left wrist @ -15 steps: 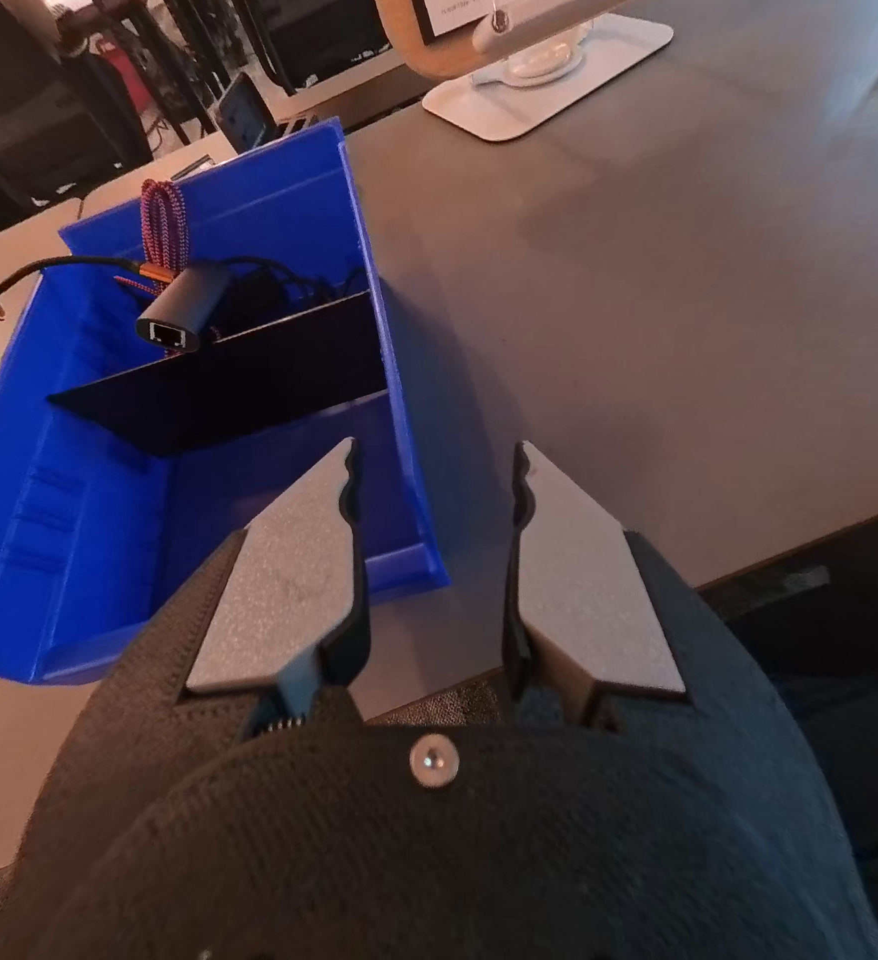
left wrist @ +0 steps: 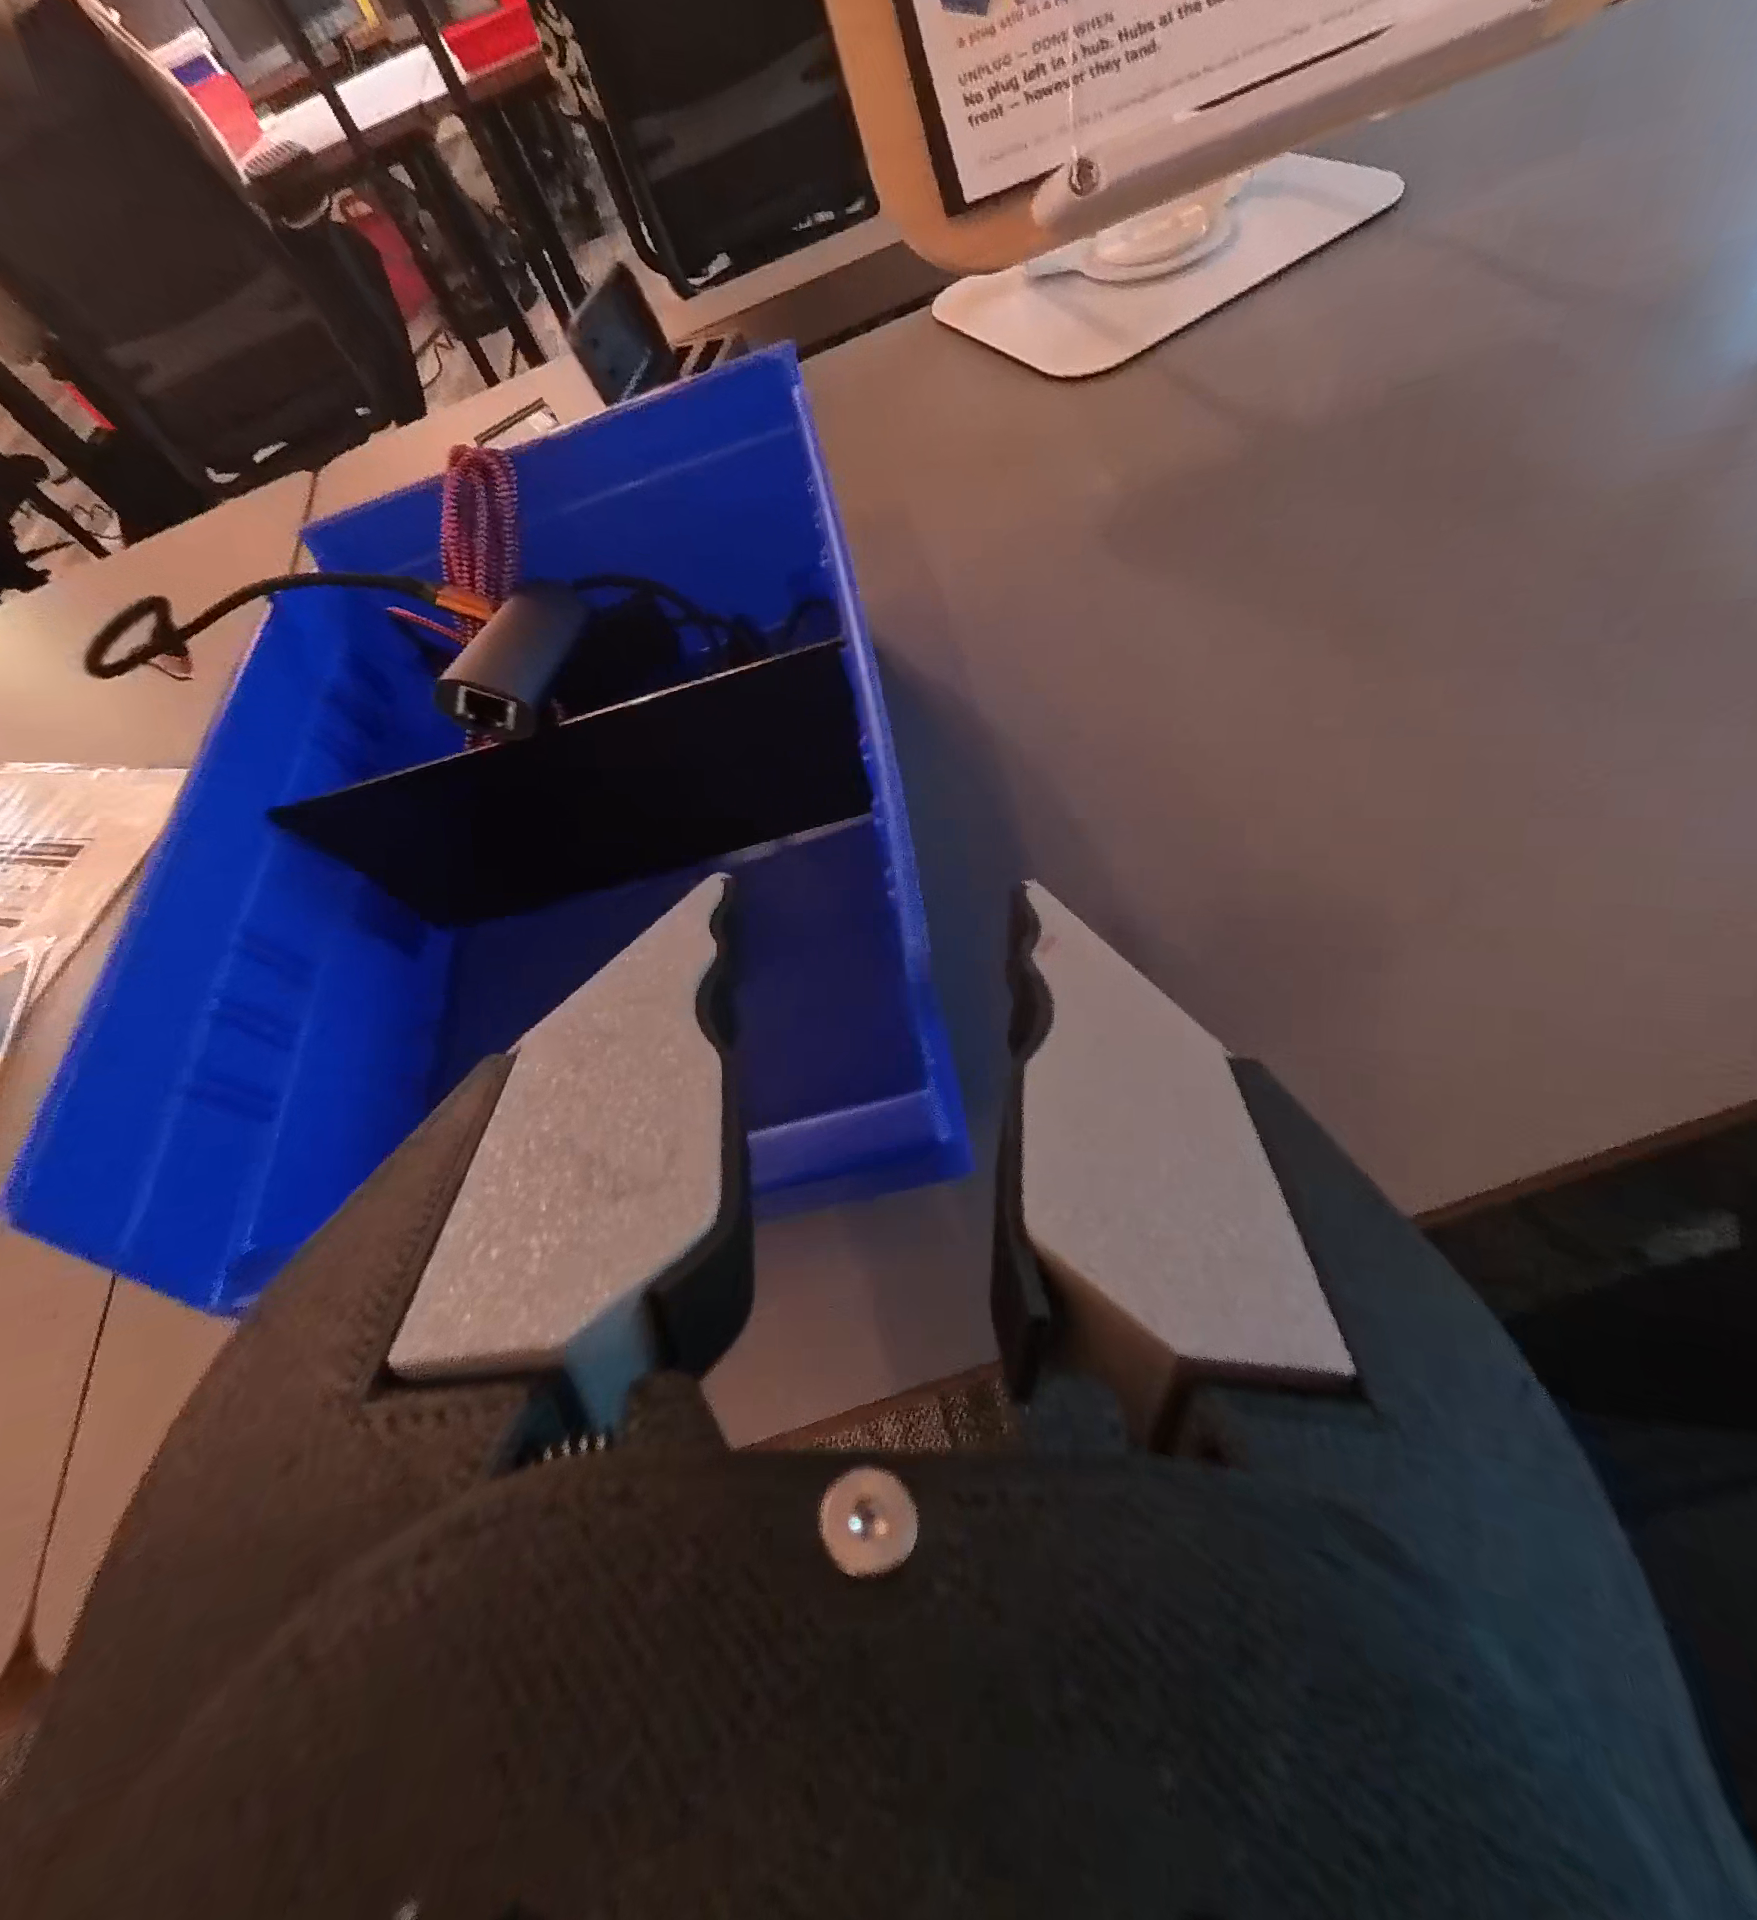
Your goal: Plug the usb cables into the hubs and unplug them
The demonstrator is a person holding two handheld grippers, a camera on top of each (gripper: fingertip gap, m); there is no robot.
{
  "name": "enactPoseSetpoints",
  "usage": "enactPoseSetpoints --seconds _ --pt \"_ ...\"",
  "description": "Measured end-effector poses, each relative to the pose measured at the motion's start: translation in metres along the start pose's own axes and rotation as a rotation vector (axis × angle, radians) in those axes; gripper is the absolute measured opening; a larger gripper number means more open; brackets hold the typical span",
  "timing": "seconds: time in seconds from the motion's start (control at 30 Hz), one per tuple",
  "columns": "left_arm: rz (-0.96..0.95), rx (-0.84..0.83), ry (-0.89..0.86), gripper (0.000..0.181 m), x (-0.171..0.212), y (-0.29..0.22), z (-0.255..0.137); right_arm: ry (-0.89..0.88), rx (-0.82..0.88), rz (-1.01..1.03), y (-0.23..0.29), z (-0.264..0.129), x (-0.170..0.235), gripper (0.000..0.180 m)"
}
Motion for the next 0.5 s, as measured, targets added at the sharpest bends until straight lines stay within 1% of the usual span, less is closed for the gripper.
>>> enactPoseSetpoints --seconds 0.07,0.2,0.33,0.5 --pt "-0.011 -0.016 -0.023 0.048 -0.002 0.005 -0.006 -0.028 -0.018 -0.01 0.006 -0.005 -0.004 0.019" --pt "-0.039 -0.011 -0.073 0.048 -0.007 0.009 -0.014 -0.017 0.006 -0.026 0.009 -0.002 -0.004 0.021" --pt "-0.028 -0.01 -0.042 0.048 -0.003 0.008 -0.007 -0.006 -0.065 -0.029 0.023 0.007 -0.002 0.018" --pt "-0.018 -0.009 -0.049 0.047 -0.004 0.006 -0.008 0.032 -0.059 -0.06 0.027 0.017 0.003 0.017"
Point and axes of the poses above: each gripper's, where its closed fingertips meet, z out along the fingers, x out of its underside, y = z × x across the jaws, the point moved 3 cm from there along -z, back along the fingers, and after that the axes turned 14 degrees about y, right-handed, at the moved point
